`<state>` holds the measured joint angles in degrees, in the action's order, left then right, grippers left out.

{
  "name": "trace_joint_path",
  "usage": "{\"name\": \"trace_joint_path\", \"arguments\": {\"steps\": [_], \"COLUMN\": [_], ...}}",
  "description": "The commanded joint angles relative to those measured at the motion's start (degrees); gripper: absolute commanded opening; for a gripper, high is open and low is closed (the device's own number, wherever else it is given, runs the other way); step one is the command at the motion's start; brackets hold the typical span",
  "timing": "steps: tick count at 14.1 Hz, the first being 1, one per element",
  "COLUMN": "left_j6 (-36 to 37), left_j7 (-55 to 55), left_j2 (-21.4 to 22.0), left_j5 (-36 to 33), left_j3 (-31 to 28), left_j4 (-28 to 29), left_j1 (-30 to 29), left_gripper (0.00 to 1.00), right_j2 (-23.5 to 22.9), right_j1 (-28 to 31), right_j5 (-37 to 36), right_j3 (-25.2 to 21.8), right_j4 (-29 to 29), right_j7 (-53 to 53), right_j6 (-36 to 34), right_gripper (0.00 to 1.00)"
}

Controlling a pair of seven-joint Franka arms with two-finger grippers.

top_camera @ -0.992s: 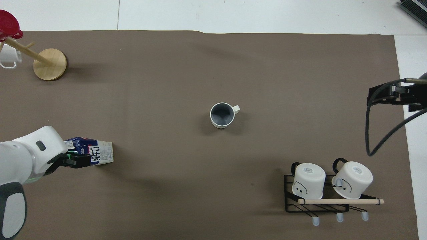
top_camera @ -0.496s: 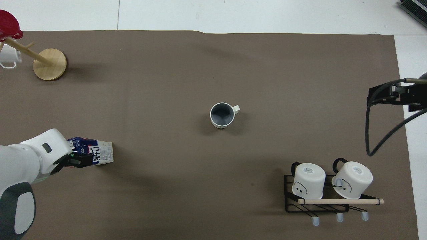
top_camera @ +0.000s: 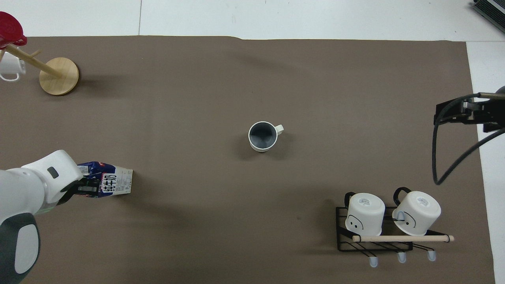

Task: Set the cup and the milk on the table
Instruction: 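Carry the milk carton with the left gripper beside the white cup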

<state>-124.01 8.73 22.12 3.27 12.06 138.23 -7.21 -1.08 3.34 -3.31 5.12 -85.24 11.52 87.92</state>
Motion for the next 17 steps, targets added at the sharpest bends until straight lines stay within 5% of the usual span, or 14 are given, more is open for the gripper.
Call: {"name": "trace_joint_path", "arguments": {"steps": [1, 6, 11, 17], "left_j6": [3.4, 9.9, 9.3, 9.1], "left_j7": [-4.8, -20.5, -31.3, -40.0], "left_j2": [-3.0, -12.3, -17.9, -29.4], "left_j5": [-1.1, -0.7, -2.5, -6.7], "left_j3": [0.2, 1.0, 1.1, 1.1], "left_j4": [-5.3, -21.1, -24.1, -35.5], "left_j1": [0.6, 10.7, 17.1, 23.3], "left_gripper": [0.32, 0.32, 0.27, 0.28], "right_j2": [-0.2, -0.2, -0.2, -0.2], "right_j1": [0.6, 0.6, 0.6, 0.6], "right_j5": [1.3, 1.3, 1.3, 1.3], "right_j3": [0.0, 0.0, 0.0, 0.0], "right_j4": [0.5, 0.5, 0.5, 0.5], "right_j7": [-1.6, -1.6, -1.5, -1.5], "right_j6": [-0.4, -0.4, -0.3, -0.4], "right_gripper": [1.0, 1.0, 1.0, 1.0]}}
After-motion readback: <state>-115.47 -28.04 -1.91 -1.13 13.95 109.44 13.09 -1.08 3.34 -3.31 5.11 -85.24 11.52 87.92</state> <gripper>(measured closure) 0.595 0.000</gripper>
